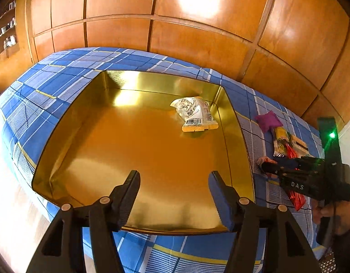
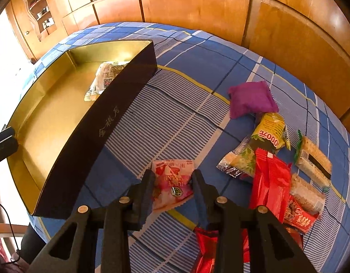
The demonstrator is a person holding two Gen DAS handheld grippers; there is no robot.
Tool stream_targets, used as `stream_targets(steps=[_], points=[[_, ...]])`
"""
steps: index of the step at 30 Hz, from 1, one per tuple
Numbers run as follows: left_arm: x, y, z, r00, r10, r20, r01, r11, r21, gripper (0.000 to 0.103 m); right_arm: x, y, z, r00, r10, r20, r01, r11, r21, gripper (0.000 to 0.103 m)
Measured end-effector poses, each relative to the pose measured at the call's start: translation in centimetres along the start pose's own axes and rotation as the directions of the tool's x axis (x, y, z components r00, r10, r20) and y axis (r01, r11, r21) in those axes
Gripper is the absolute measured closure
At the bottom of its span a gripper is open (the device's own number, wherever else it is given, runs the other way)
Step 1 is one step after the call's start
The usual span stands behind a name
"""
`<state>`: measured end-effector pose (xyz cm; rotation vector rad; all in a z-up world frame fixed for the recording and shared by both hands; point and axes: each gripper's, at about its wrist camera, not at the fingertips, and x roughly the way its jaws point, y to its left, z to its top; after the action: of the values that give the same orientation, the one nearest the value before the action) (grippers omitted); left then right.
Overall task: Organize snacks
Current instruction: 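Carry the pink-and-white packet over the tray and open the right gripper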
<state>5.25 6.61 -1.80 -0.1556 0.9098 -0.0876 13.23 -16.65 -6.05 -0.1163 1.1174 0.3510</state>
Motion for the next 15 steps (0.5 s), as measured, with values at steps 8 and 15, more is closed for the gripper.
stream_targets(steps=[8,15], points=[[-0.7,-0.1,-0.3,0.999,0.015,0.029,-0.015,1.000,0.024,0.039,0.1,0.8,-0.3,0.998,-0.066,0.009,0.066,0.998,-0.022,0.073],[-0.9,0.3,-0.5,0.999,0.021,0.033,-0.022,1.000,0.022,0.039,-2.1,1.3,-1.4,0.997,-0.055,0.056,0.054,0.998,0.016,0.079]])
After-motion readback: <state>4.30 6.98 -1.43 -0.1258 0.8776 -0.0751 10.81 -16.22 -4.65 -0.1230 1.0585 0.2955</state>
